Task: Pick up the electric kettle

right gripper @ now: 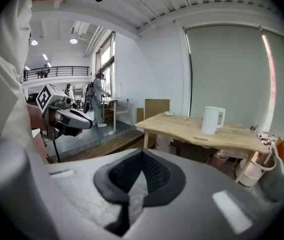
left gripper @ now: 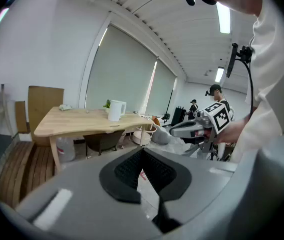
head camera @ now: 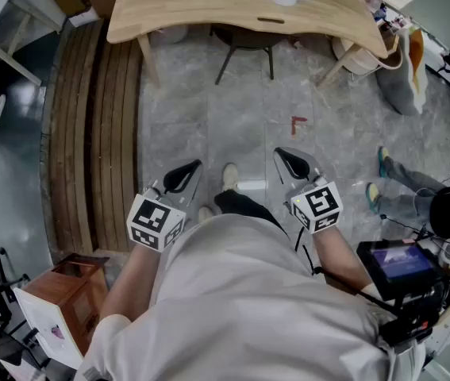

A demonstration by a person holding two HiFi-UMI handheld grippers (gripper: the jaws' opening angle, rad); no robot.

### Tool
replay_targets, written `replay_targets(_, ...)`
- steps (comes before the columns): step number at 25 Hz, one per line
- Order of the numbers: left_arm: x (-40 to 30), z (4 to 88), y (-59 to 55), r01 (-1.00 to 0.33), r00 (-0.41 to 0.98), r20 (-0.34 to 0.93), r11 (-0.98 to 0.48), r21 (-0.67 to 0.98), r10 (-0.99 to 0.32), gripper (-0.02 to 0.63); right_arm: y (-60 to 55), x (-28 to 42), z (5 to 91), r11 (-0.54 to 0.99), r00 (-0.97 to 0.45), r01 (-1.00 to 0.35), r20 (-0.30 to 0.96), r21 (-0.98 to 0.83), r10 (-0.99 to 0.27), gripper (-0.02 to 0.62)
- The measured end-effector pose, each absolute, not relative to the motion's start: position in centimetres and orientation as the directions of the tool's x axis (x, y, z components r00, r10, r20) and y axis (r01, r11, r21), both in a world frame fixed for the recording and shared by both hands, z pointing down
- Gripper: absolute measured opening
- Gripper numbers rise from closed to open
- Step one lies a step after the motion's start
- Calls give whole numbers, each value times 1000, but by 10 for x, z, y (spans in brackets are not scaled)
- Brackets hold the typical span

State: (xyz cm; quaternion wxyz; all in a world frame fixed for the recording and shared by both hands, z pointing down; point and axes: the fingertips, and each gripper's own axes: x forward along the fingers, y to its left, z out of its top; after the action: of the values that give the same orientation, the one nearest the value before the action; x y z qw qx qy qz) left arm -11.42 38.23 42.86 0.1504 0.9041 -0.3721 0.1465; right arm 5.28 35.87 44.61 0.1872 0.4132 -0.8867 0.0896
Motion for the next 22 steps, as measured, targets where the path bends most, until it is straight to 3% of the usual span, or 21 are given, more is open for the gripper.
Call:
replay_targets(10, -53, 397, 285, -694, 699, 367, -706, 141, -613, 6, 255, 96, 429, 655, -612, -756, 369, -12, -700, 2)
replay_targets(17, -49, 405, 180, -653, 732, 383, -740, 159, -564, 6, 155, 117, 454, 566, -527, -824, 409, -33, -744, 5)
replay_targets(22, -59, 424, 99, -603, 772, 380, -775, 187, -509, 8, 81, 126, 466, 455, -424, -890, 427, -32, -799, 53)
